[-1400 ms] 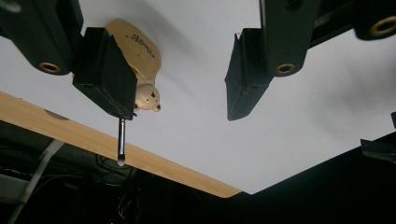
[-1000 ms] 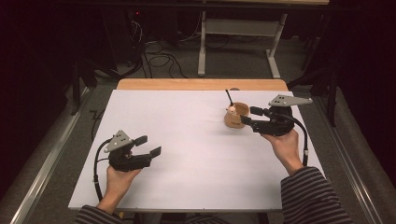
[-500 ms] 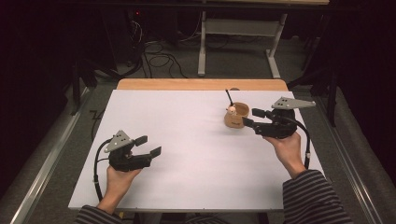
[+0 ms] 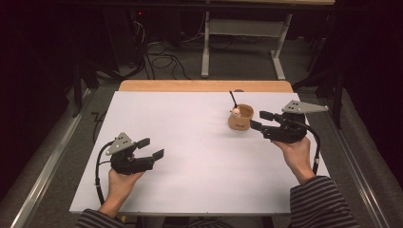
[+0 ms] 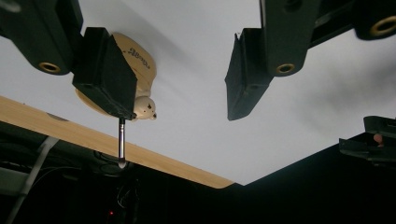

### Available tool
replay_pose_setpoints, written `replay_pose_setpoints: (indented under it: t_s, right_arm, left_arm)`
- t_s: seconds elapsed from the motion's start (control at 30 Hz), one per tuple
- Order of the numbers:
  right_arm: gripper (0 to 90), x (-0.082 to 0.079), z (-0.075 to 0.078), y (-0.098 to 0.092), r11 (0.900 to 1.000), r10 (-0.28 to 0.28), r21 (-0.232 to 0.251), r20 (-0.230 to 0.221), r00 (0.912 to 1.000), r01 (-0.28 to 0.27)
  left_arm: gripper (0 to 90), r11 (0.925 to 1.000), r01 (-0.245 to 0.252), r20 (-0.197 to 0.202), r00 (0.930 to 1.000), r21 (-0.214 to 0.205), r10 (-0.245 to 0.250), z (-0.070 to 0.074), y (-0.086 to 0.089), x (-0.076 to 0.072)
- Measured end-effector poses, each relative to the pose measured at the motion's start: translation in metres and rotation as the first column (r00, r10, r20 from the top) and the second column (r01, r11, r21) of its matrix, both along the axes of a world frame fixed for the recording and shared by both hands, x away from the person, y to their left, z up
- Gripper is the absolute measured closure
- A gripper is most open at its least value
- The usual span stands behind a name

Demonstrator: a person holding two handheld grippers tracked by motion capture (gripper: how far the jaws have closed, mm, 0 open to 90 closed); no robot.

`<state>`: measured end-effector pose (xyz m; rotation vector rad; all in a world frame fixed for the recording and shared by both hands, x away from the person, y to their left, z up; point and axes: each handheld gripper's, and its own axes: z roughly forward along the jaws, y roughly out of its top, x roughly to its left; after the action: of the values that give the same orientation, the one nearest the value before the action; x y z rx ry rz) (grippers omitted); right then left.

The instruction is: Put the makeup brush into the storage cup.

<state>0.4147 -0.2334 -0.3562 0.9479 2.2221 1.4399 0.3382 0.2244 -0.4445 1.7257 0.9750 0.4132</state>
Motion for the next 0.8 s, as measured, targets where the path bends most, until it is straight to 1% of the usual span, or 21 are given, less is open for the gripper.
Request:
replay_pose_setpoints:
  t_s: [0.4, 0.8]
  right_arm:
    - [44.6, -0.010, -0.002, -0.007, 0.9999, 0.001, 0.017, 0.006, 1.0000, -0.001]
    - [44.5, -0.019, -0.007, -0.016, 0.9994, -0.010, 0.035, 0.007, 0.9999, 0.010]
  left_arm:
    - [27.3, 1.0000, -0.002, -0.001, 1.0000, -0.003, 0.002, 0.000, 0.000, 0.000]
    - [27.4, 1.0000, -0.002, -0.001, 1.0000, -0.002, 0.002, 0.000, 0.000, 0.000]
